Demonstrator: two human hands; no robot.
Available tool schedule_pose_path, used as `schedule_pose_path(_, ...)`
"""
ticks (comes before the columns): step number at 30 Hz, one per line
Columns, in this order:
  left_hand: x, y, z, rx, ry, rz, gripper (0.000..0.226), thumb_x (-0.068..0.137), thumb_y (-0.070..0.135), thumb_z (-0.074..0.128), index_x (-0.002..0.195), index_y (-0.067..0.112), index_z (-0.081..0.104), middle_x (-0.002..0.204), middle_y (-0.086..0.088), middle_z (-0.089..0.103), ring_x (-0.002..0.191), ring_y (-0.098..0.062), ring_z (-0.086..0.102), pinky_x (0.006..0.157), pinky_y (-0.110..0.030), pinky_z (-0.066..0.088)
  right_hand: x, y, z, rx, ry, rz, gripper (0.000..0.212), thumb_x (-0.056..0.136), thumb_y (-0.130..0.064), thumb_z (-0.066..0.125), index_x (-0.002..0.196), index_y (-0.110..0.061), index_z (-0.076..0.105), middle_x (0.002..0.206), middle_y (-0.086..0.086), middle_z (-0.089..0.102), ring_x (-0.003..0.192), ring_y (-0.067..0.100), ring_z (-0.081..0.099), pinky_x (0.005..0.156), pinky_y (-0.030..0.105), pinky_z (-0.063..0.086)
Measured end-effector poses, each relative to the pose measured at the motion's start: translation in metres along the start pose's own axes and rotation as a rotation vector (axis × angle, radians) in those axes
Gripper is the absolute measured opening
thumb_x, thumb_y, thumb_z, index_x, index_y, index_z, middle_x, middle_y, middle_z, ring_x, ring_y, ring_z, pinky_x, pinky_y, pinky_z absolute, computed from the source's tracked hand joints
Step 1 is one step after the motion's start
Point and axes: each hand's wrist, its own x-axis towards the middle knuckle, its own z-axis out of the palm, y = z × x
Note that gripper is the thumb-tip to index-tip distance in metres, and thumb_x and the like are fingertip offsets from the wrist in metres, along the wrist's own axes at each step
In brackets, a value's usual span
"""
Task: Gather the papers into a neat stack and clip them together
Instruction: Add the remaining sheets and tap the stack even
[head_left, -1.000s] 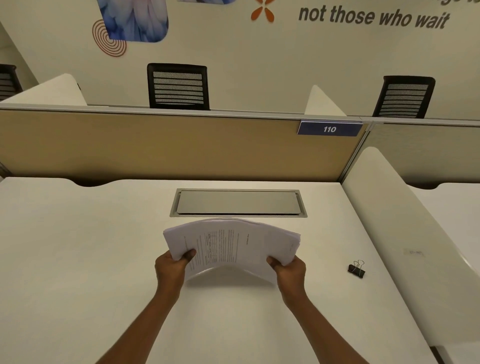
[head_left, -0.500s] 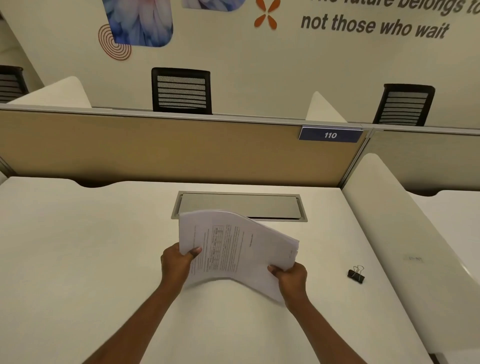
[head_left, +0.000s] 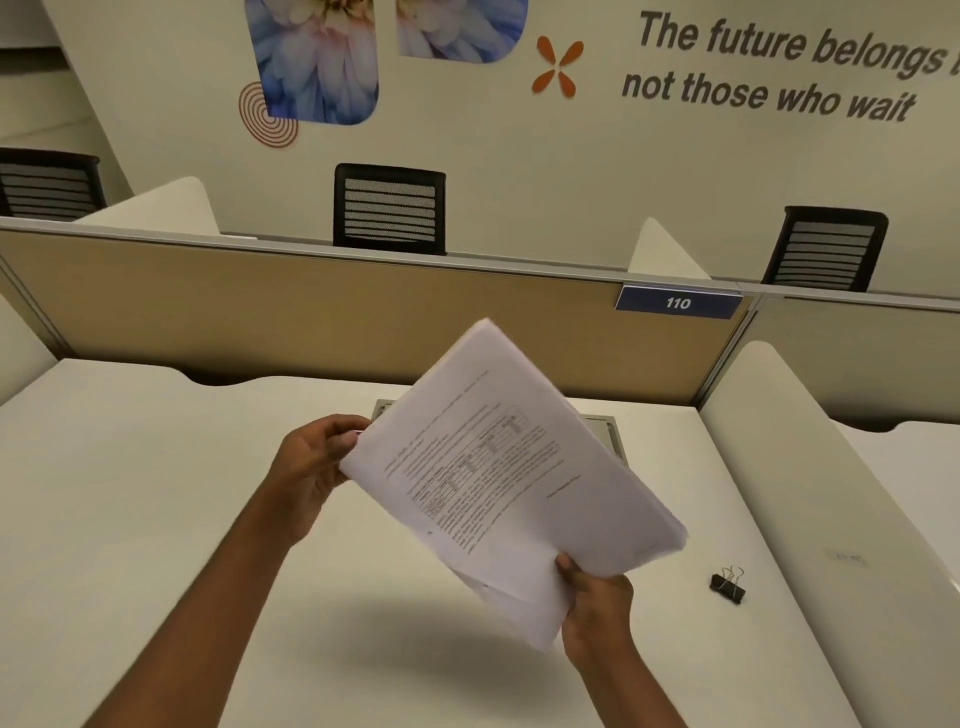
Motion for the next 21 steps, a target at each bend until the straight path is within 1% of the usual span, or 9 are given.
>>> schedule_pose_path(1,-0.005,0.0,0.004,-0.115,-0.041,0.026,0.027,0.078,0.02,0.062,0.1,0.006,0.067,0.09,-0.01,0.071,0.078,-0.024,0.066,0.07,-0.035,0.054,-0.002,0.0,0.002,0.04,0.002,0.0,0.034,0.076,0.018,0.058,0.094,-0.009,0.067,0.088,0.001,0.075,0.089,0.026,0.064,0.082,0.041,0.051)
schedule_pose_path(3,-0.016,-0.001,0.021,-0.247,-0.11,0.06,0.031,0.083,0.012,0.049,0.109,0.001,0.062,0.097,-0.017,0.069,0.086,-0.031,0.068,0.079,-0.04,0.057,-0.006,0.0,0.006,0.111,0.001,0.018,0.037,0.079,0.013,0.059,0.107,-0.01,0.066,0.1,0.004,0.071,0.095,0.027,0.063,0.085,0.041,0.05)
schedule_pose_path(6,-0.029,-0.003,0.056,-0.289,-0.143,0.107,0.047,0.076,0.014,0.064,0.12,-0.001,0.056,0.109,-0.021,0.066,0.099,-0.033,0.065,0.085,-0.041,0.056,-0.012,0.001,0.013,0.173,-0.03,0.021,0.042,0.081,0.008,0.059,0.117,-0.013,0.062,0.108,0.004,0.069,0.097,0.026,0.062,0.083,0.039,0.05)
schedule_pose_path(9,-0.032,-0.004,0.088,-0.322,-0.008,0.103,0.058,0.074,0.006,0.069,0.128,0.0,0.049,0.118,-0.021,0.065,0.106,-0.036,0.065,0.079,-0.04,0.057,-0.017,0.003,0.018,0.178,-0.045,0.02,0.04,0.081,0.008,0.06,0.112,-0.016,0.065,0.109,0.004,0.069,0.1,0.027,0.062,0.091,0.044,0.048)
schedule_pose_path(11,-0.03,-0.004,0.102,-0.333,0.118,0.081,0.059,0.07,0.009,0.074,0.126,0.005,0.053,0.115,-0.019,0.067,0.103,-0.037,0.067,0.075,-0.043,0.058,-0.019,0.005,0.019,0.176,-0.06,0.023,0.039,0.079,0.008,0.06,0.109,-0.016,0.066,0.107,0.003,0.071,0.102,0.027,0.061,0.096,0.047,0.046)
schedule_pose_path(13,-0.027,-0.004,0.108,-0.353,0.201,0.052,0.059,0.067,0.013,0.076,0.122,0.008,0.056,0.112,-0.019,0.068,0.1,-0.038,0.067,0.073,-0.046,0.058,-0.022,0.006,0.019,0.178,-0.08,0.016,0.043,0.074,0.005,0.065,0.11,-0.018,0.066,0.109,0.003,0.07,0.103,0.028,0.061,0.096,0.048,0.047)
schedule_pose_path(16,-0.023,-0.005,0.11,-0.394,0.263,0.018,0.06,0.064,0.017,0.077,0.12,0.008,0.058,0.11,-0.019,0.069,0.1,-0.041,0.066,0.073,-0.047,0.057,-0.025,0.006,0.017,0.178,-0.127,0.015,0.064,0.061,-0.008,0.074,0.122,-0.019,0.061,0.118,0.007,0.068,0.107,0.032,0.061,0.099,0.054,0.045)
schedule_pose_path(18,-0.021,-0.006,0.11,-0.389,0.293,0.006,0.06,0.063,0.018,0.076,0.12,0.008,0.059,0.109,-0.017,0.07,0.099,-0.041,0.066,0.072,-0.046,0.058,-0.025,0.006,0.015,0.178,-0.135,0.017,0.063,0.064,-0.005,0.07,0.124,-0.018,0.059,0.12,0.008,0.066,0.108,0.033,0.06,0.101,0.056,0.044)
schedule_pose_path(21,-0.02,-0.006,0.111,-0.342,0.288,0.022,0.058,0.064,0.019,0.076,0.118,0.007,0.06,0.106,-0.016,0.071,0.096,-0.039,0.068,0.069,-0.043,0.058,-0.025,0.006,0.013,0.177,-0.146,0.007,0.057,0.065,-0.001,0.067,0.118,-0.022,0.062,0.116,0.004,0.068,0.102,0.027,0.064,0.091,0.047,0.053)
